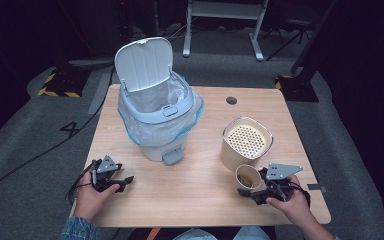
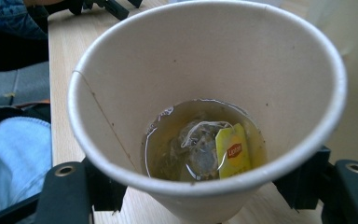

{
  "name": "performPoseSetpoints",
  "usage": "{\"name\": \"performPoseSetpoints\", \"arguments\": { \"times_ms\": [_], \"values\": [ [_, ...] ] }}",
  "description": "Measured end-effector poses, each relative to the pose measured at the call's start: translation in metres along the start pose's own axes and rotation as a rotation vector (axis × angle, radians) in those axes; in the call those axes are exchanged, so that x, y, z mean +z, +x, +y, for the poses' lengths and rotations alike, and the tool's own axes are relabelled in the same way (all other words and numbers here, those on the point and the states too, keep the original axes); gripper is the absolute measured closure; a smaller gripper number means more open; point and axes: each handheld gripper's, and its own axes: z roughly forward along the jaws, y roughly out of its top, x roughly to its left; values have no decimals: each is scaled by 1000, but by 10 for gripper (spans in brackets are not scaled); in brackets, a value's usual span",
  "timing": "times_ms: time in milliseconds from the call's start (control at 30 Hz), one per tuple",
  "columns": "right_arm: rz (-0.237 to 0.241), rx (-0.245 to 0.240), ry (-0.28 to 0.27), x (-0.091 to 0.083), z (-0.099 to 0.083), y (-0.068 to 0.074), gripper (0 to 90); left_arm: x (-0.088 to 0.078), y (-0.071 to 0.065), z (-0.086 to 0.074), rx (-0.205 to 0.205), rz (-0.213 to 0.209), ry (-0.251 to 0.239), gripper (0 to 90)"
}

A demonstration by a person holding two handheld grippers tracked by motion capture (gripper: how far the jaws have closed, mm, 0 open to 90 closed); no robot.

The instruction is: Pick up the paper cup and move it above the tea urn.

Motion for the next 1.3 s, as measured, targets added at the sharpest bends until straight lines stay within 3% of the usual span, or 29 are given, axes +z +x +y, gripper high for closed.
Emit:
{"name": "performPoseSetpoints", "arguments": {
  "times_ms": [300,600,733,867,900,1067,1300],
  "values": [
    [-30,27,52,-40,17,-6,314,0,0,0,-1,-1,0,319],
    [-72,-6,34,-66,33,-9,315,0,0,0,1,0,0,320],
    [-114,-21,23,-79,44,-15,315,0,0,0,0,0,0,320],
    [-149,-7,12,-86,50,-19,315,0,0,0,0,0,0,320],
    [-165,7,-14,-91,54,-23,315,0,0,0,0,0,0,320],
    [-181,28,-44,-97,61,-34,315,0,0,0,0,0,0,320],
    [-199,29,-70,-101,71,-59,316,0,0,0,0,0,-1,320]
  ]
}}
